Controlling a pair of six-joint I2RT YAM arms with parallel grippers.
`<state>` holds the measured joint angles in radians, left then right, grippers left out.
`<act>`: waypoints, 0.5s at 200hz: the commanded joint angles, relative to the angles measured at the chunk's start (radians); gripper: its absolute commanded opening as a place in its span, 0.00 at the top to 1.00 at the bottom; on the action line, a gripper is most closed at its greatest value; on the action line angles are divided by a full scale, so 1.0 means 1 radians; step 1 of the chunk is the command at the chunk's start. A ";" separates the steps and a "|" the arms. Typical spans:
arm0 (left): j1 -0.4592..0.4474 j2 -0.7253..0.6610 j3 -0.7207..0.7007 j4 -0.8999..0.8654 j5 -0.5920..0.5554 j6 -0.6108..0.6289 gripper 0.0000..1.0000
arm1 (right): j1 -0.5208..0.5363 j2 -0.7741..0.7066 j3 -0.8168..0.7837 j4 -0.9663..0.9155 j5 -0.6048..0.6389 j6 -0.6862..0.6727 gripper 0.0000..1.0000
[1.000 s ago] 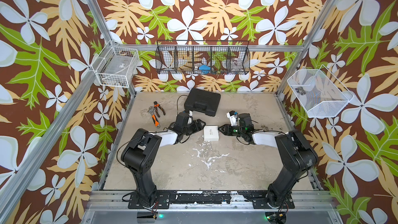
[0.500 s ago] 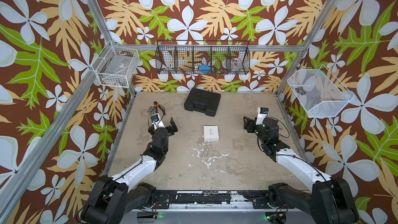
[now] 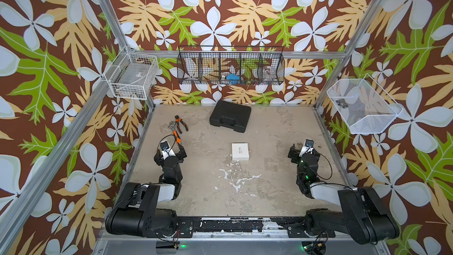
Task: Place the earrings into the drawer-style jewelry box
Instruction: Reset both arms
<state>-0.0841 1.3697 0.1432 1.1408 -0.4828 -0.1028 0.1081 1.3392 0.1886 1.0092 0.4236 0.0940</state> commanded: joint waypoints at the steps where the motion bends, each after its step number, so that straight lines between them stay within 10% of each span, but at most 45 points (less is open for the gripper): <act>1: 0.009 0.007 -0.014 0.132 0.131 -0.010 0.00 | -0.016 0.077 -0.024 0.259 -0.025 -0.030 0.06; 100: 0.007 0.085 -0.013 0.204 0.174 0.020 0.00 | -0.016 0.175 -0.041 0.375 -0.143 -0.075 0.00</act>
<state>-0.0769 1.4548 0.1268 1.3193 -0.3161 -0.0990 0.0925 1.5146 0.1448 1.3491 0.2855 0.0223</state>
